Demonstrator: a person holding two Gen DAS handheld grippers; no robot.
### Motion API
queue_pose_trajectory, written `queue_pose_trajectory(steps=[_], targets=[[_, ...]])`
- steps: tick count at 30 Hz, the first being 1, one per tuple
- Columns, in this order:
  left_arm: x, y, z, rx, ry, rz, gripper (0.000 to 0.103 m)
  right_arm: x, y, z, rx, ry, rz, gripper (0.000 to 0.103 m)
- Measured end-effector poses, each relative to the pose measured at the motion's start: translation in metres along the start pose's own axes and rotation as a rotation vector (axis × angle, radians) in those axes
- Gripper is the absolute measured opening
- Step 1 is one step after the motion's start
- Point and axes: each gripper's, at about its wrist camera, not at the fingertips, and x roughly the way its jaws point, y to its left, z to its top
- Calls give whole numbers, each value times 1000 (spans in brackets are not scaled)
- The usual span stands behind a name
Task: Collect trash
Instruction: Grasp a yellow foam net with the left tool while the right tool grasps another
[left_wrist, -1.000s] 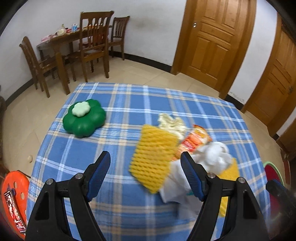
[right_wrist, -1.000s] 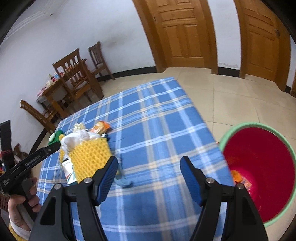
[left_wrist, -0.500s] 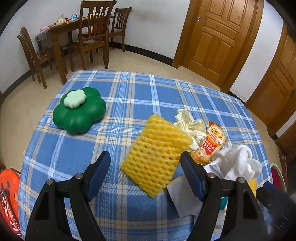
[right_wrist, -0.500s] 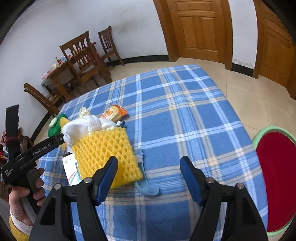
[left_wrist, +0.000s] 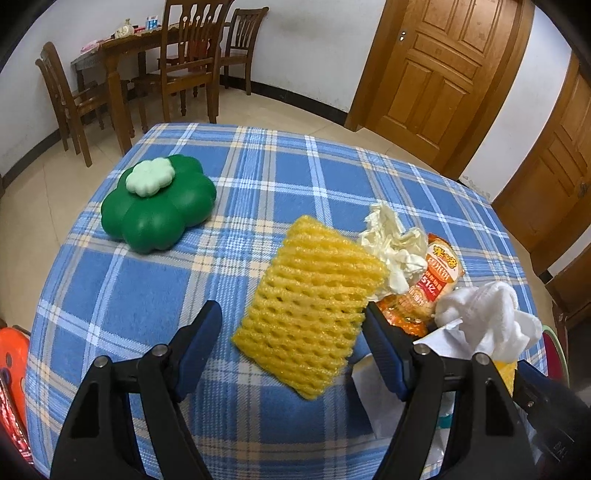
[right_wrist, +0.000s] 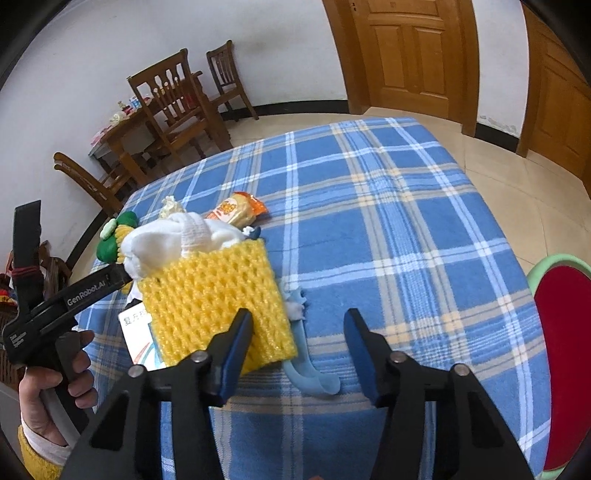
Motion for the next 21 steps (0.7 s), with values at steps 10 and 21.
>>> queue_pose_trajectory(steps=[10,21], targets=[[-2,0,-8,20,7,-50,48,3,0,1,-4,5,44,49],[-16,-1,-14,20,-7,-100,29,2,1,2,16,11,48,55]])
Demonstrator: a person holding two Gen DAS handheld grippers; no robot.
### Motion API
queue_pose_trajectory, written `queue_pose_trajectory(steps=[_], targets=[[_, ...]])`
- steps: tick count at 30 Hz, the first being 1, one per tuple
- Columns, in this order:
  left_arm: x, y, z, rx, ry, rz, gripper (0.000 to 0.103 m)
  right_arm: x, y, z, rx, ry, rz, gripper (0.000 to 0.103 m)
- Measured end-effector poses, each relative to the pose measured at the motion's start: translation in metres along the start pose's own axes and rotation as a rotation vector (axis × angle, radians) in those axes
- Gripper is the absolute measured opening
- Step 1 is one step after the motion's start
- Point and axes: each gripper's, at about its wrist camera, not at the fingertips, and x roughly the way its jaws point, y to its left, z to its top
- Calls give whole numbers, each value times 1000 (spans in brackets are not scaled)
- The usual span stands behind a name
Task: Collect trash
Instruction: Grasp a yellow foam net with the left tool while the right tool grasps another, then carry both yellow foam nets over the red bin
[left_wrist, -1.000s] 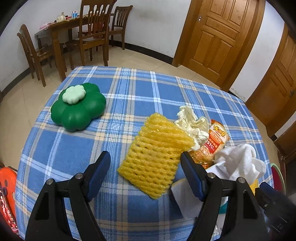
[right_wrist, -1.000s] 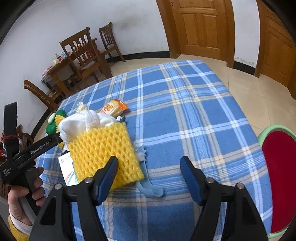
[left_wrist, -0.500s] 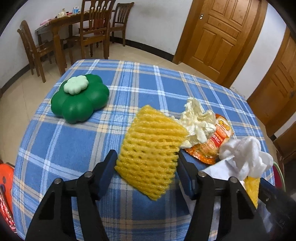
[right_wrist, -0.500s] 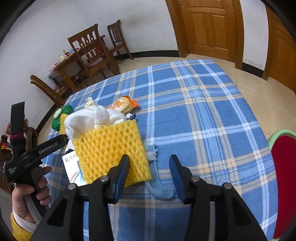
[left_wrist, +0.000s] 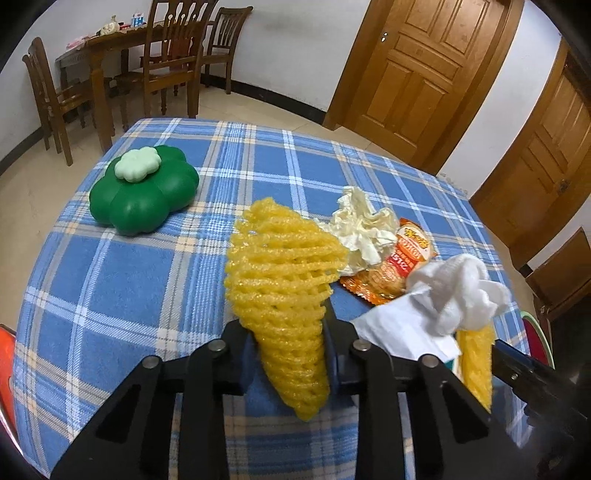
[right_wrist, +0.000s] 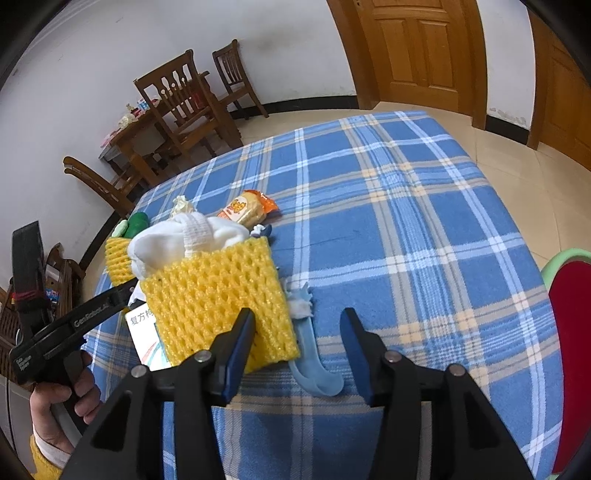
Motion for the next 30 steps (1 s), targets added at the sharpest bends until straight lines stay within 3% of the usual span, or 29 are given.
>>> queue_pose_trajectory(steps=[5,12,18,25,30], targets=[[-14,0,-2,-9,-25,-9,29,2,-1,-1,7,4,8,63],[-31,2,-7,-17,-46,-18,29,5,-6,1,33,4,70,63],[-43,2,-12,-21,-56,-22,29,-4,5,11,-12,-45,111,63],[-53,-1,-18,-20,-63,-33,29,15,12,21,-30,2,155,63],[-60,-1,-21,-21,-71,-37,29,24,11,25,-10,36,208,48]])
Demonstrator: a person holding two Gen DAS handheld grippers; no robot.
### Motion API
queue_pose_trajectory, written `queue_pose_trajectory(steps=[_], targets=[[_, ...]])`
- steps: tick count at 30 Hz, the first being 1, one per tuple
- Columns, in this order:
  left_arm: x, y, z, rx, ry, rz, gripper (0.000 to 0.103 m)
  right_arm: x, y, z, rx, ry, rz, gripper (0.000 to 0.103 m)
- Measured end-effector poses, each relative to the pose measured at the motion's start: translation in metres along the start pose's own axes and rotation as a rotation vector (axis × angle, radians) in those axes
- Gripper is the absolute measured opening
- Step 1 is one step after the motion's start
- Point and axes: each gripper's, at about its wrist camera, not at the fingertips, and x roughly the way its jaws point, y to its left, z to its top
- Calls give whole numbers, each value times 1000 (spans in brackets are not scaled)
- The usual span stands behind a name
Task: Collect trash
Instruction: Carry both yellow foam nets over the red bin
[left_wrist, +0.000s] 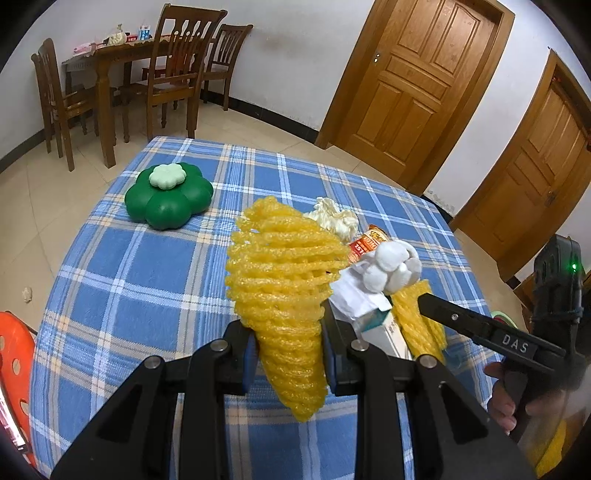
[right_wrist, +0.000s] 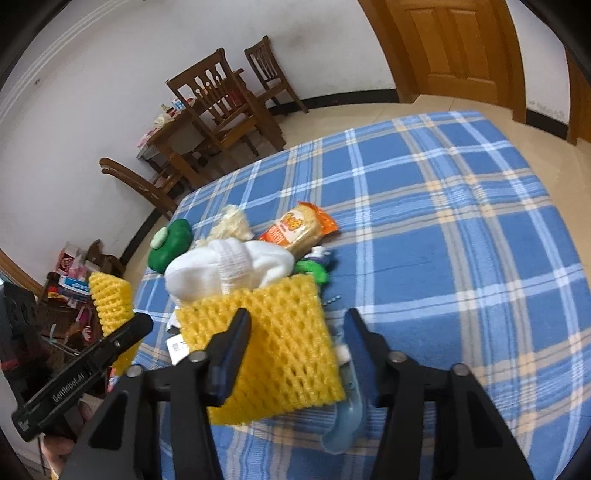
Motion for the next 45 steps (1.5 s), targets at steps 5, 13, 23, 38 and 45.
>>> queue_pose_trajectory(steps=[5,13,23,38,45], targets=[[-6,-1,-4,0,-2,-9,29,-5,9,-3,-39,-12,19,13],[-20,-10,-6,13,-19,-29,29,-31,21,-12,-68,-76,44,11],[-37,-32,-11,48,-38,-76,29,-88,24,-21,-69,-212,9,11],[-60,-91,-18,165,-47,-156,29,-158,-10,-48,5,-349,-153,11],[-57,-136,-26,245,-13,-212,29,-190,-39,-66,66,-394,-230,12]])
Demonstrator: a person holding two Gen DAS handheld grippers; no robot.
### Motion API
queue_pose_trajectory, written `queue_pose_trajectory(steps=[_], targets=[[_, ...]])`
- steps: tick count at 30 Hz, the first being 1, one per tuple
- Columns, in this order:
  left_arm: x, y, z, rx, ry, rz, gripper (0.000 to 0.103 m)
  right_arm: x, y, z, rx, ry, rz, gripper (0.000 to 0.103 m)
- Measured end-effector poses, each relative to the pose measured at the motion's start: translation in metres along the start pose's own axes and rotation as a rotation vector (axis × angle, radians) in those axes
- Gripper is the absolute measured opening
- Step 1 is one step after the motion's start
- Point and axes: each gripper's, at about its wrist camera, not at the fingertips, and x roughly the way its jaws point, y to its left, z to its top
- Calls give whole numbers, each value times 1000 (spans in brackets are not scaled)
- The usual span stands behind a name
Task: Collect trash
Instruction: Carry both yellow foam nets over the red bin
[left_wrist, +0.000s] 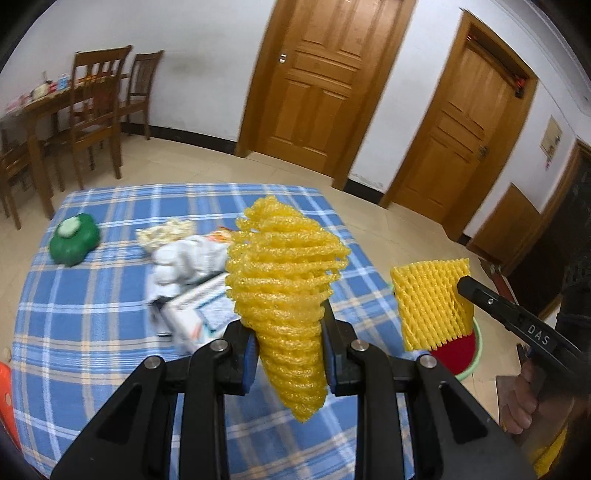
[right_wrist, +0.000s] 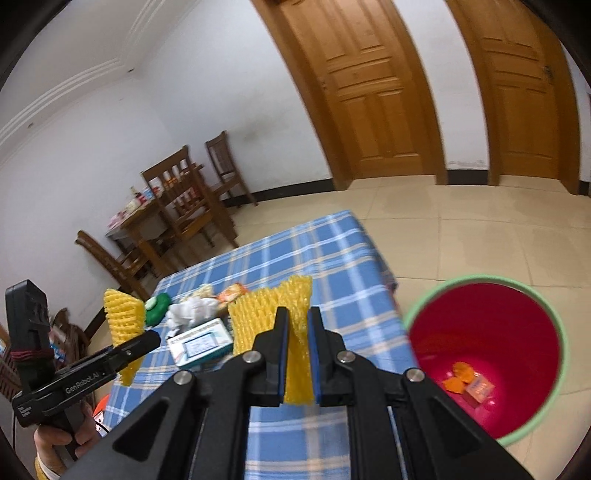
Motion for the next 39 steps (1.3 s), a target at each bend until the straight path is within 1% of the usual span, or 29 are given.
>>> queue_pose_trajectory(steps=[7,12,17,27,33,38,39], targets=[[22,-47,0,82,51,-60,29,-20,-47,-6,72,-15,-83,12],[41,-85,-4,160,89,-102,29,-28,-81,-15,129,-16,-137,12],[62,-115,-7,218,127,-130,29,-36,-110,-22,176,-17,-191,12],[100,-170,-18,317,195,-193,29,-48,-153,-31,205,-32,-347,13],[125,-191,-28,351,239,-226,29,-46,-175,-39,249,-2,-374,16],[147,-201,-32,357,274,-247,29,-48,-185,-42,273,1,-384,16],[150,-203,-32,361,276,-246,29,-49,-188,-42,279,-2,-383,19]])
